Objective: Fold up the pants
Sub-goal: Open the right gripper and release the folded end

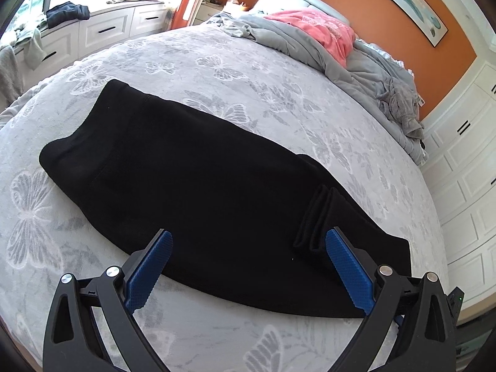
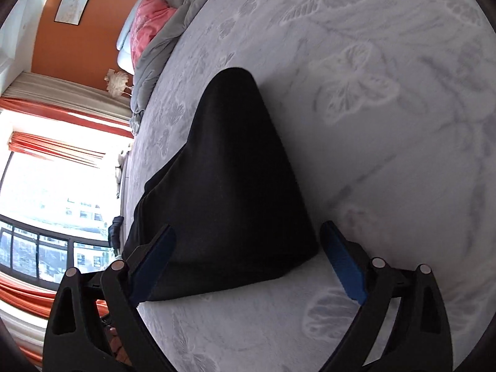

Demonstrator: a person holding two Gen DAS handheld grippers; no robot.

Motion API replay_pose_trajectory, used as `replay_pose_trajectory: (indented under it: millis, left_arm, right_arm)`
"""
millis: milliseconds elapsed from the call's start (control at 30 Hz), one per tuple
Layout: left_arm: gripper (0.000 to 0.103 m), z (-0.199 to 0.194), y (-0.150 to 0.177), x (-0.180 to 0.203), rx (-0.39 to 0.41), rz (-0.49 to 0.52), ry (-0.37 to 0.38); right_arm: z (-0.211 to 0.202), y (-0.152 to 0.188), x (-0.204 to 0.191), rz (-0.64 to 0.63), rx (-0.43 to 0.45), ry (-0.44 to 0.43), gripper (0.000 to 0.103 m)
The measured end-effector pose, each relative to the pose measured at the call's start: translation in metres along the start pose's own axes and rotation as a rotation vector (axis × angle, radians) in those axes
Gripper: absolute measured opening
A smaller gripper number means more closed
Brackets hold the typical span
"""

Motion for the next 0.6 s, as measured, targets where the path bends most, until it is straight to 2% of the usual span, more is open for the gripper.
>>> replay_pose_trajectory:
  millis: [33,67,100,200,300,367,433,533,567,600]
  left_arm:
    - [0.098,0.002,0.001,-0.001,-0.008,-0.006,-0.001]
    - [0.098,0.005,0.002,-0.003,-0.02,-0.014,0.0]
    - [0.098,0.007,0.003,-0.005,-0.028,-0.02,0.0]
    - [0.098,0.006,0.0,-0.013,-0.029,-0.05,-0.001]
    - [0.098,-0.002,-0.003,-0.021,-0.006,-0.06,-0.01]
    - [0.098,-0.003,-0.004,-0.024,-0.013,-0.061,-0.009]
    - [0.098,-0.001,-0.002,-0.023,-0.027,-0.058,0.001]
    - [0.098,0.003,0.003,-0.017,-0.044,-0.03,-0.004]
    - [0.098,0.005,0.005,-0.012,-0.051,-0.014,-0.007]
    - [0.098,0.008,0.008,-0.007,-0.059,0.005,-0.008]
  right_arm:
    - [0.005,0.001,-0.004,-0.019,0.03,0.006,0.077]
    - [0.007,0.002,-0.009,-0.052,0.06,0.032,0.056]
    - [0.012,0.004,-0.014,-0.081,0.059,0.05,0.024]
    - [-0.004,0.001,-0.029,-0.065,0.073,-0.013,0.019]
    - [-0.048,-0.014,-0.052,-0.121,0.139,-0.056,0.016]
    - [-0.071,-0.023,-0.053,-0.14,0.157,-0.06,0.016]
    - [-0.093,-0.033,-0.04,-0.161,0.199,0.007,0.016]
    - [-0.12,-0.054,0.015,-0.105,0.252,0.141,0.017]
    - [-0.121,-0.057,0.037,-0.117,0.227,0.211,0.018]
    - [-0.107,-0.057,0.062,-0.125,0.135,0.282,0.026]
Point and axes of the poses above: each gripper's, at about its wrist camera, not at the fingertips, and z roughly the way its jaws point, x to its right, y to its underside, the point moved 7 cm from there along z, roughly the way its jaws point, and after that the axes turned 5 degrees about z, right-handed, at the moved point
